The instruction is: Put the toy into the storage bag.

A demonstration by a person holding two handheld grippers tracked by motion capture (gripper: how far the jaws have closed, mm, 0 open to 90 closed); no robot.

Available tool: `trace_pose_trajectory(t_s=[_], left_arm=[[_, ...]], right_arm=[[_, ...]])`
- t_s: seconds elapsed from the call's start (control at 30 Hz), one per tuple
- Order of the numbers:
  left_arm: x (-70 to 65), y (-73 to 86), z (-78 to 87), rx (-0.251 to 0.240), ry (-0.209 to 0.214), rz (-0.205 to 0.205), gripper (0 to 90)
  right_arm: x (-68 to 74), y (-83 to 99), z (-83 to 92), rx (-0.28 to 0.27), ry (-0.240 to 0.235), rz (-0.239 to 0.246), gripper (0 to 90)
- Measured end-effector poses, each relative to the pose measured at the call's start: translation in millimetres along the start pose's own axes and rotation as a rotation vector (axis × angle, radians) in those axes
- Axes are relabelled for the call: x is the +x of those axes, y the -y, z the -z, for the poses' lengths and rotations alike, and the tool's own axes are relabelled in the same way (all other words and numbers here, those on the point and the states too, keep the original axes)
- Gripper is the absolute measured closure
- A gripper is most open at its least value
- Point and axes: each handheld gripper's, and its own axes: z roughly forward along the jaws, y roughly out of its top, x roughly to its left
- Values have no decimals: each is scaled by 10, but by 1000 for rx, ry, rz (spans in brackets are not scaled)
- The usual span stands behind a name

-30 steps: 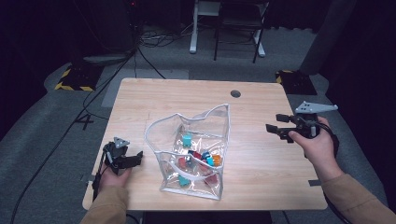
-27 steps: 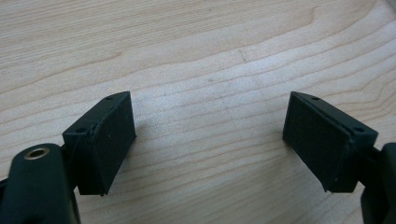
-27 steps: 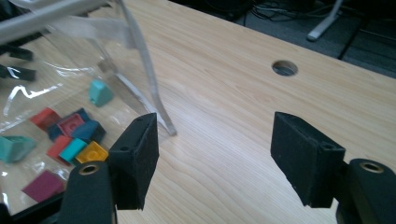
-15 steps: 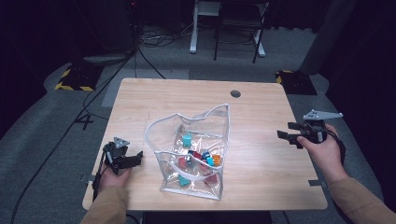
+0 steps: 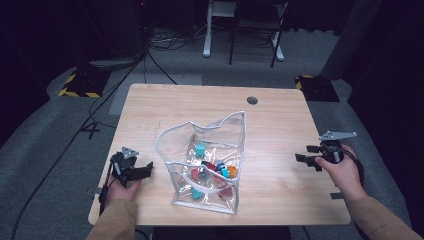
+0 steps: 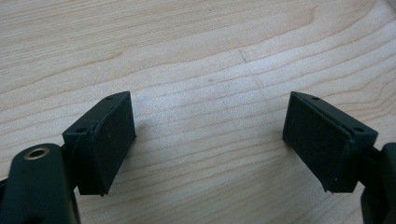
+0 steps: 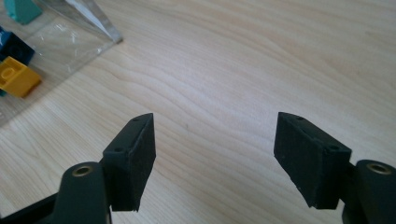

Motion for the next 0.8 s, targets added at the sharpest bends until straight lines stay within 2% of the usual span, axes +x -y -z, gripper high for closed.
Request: trace_pose_trajectory(t_s=[0.17,0.5,0.6,0.8], left_arm=[[0,0,0,0,0,0,173],[0,0,0,1,1,0,173],[0,0,0,0,0,0,173],[0,0,0,0,0,0,173]], right_arm=[[-28,166,-79,26,-4,-24,303],[-49,538,-218,31,-39,-74,290],[-33,623,-237,32,-30,-65,283],[22,712,-246,-26,-11,-24,238]])
